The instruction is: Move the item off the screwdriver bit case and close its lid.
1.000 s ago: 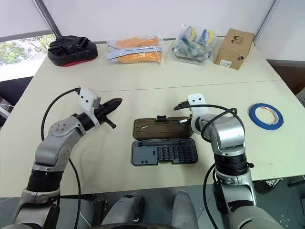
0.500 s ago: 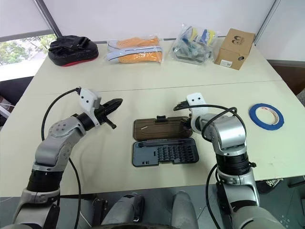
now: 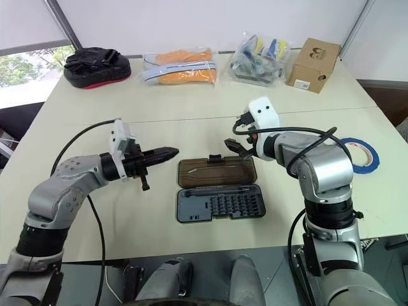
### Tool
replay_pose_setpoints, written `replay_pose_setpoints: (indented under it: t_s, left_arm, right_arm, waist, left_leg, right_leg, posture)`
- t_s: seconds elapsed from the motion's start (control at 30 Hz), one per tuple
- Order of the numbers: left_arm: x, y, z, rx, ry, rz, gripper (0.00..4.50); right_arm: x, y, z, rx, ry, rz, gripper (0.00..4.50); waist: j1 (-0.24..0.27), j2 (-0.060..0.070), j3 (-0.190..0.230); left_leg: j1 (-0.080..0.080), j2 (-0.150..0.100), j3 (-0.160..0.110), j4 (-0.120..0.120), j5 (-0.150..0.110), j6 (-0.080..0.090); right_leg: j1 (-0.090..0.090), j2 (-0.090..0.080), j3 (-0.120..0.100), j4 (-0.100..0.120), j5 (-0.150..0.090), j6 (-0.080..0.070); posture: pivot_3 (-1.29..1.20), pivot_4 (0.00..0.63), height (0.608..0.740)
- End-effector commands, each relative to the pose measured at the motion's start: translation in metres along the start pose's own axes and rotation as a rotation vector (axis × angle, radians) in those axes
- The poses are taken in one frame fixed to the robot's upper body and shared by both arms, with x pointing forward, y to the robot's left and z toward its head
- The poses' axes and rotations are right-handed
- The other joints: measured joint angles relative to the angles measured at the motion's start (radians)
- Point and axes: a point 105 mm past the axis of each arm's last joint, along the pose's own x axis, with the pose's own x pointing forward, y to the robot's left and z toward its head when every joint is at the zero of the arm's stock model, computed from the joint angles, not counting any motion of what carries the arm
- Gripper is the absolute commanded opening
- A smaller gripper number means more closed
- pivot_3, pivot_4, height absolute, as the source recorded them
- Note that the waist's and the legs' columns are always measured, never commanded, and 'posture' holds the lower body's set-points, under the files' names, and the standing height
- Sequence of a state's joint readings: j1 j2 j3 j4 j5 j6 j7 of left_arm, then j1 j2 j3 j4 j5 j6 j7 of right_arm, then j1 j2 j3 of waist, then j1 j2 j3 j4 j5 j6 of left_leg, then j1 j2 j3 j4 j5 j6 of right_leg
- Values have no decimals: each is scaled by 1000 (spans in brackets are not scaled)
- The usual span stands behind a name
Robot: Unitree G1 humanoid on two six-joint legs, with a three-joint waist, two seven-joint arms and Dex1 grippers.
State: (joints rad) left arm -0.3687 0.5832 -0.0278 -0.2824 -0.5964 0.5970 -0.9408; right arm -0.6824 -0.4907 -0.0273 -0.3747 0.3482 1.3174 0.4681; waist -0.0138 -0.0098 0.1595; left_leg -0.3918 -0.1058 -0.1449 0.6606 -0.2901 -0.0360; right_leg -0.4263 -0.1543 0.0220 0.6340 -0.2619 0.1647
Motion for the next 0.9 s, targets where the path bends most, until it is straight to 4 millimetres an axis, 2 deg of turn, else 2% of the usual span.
replay_pose_setpoints:
  t_s: [0.03,0.13,0.3,0.47,0.67,0.9]
  left_arm:
    - [11,-18,3,1,22,-160,0]
    - [18,-35,-17,1,130,-314,0]
    - [21,-35,-41,13,216,-376,0]
    - [18,-36,-58,23,269,-393,0]
    - [15,-40,-76,28,316,-401,0]
    - [14,-39,-88,38,344,-393,0]
  right_arm:
    - [-1,4,23,-54,-93,68,4476]
    - [6,-1,23,-97,-79,86,4476]
    - [19,-9,16,-201,-20,87,4476]
    - [27,-10,15,-224,-8,104,4476]
    - [28,-15,10,-248,5,131,4476]
    - [26,-24,1,-489,78,220,4476]
  waist:
    - [0,0,0]
    - [-2,0,0]
    - [-6,0,0]
    - [-5,0,1]
    - [-2,0,1]
    - [-3,0,1]
  left_leg:
    - [0,0,0,0,0,0]
    - [0,0,1,0,0,0]
    - [0,0,2,0,0,0]
    - [0,0,2,-1,0,0]
    - [0,0,0,-1,0,0]
    - [0,0,2,0,0,0]
  right_leg:
    - [0,0,0,0,0,0]
    - [0,0,0,0,0,0]
    - [0,1,0,0,0,0]
    - [-1,0,0,0,0,0]
    - [-1,0,0,-1,0,0]
    - [0,0,0,-1,0,0]
  posture:
    - [0,150,740]
    - [0,150,740]
    - [0,150,740]
    - [0,150,740]
    - [0,150,740]
    - [0,150,740]
